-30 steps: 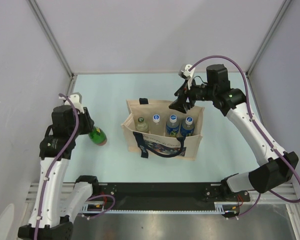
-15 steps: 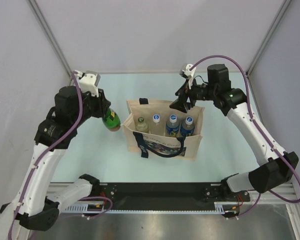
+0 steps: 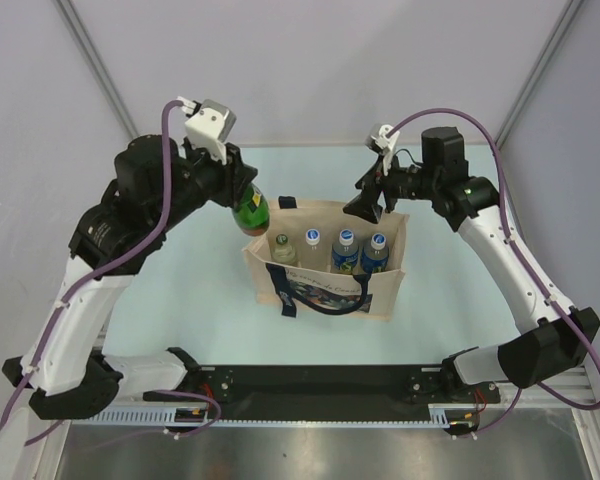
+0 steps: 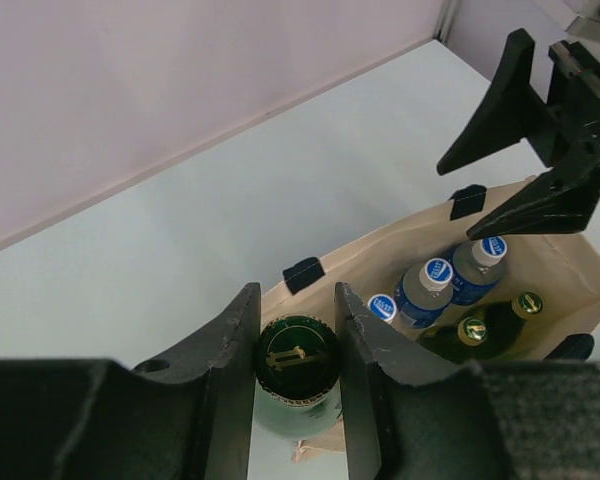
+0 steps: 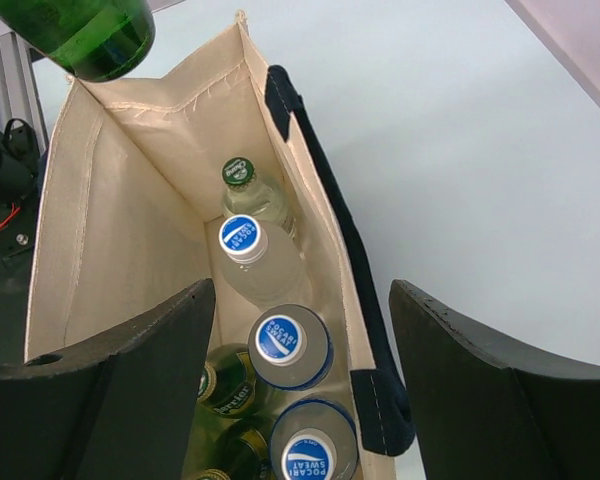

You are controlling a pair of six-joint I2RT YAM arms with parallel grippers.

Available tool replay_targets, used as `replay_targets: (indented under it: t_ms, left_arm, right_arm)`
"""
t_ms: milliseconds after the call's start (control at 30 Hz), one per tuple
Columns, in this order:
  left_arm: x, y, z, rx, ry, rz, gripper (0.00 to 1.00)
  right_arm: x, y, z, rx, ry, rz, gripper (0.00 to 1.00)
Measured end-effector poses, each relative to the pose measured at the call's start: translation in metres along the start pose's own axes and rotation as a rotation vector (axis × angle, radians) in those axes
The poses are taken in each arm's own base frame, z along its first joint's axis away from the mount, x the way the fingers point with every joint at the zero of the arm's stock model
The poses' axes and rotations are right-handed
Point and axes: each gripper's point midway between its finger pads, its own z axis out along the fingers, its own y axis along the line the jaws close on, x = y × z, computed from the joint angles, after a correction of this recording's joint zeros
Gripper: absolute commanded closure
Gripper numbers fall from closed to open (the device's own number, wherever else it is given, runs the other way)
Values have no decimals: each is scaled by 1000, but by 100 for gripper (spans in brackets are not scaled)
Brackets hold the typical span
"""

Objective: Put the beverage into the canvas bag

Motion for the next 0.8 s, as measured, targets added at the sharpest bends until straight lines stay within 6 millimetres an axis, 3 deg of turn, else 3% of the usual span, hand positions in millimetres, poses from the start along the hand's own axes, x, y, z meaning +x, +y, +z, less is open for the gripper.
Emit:
replay_targets:
  t_ms: [167, 533, 800]
  left_arm:
    - [-3, -19, 10, 53, 9, 21, 100]
    - [29, -56, 38, 170, 78, 40, 100]
    - [85, -78, 61, 264, 172, 31, 100]
  right_arm:
    - [0, -2, -2, 7, -1, 4, 24]
    - [4, -2, -5, 14, 4, 13, 24]
    - [10, 0, -6, 7, 21, 32, 24]
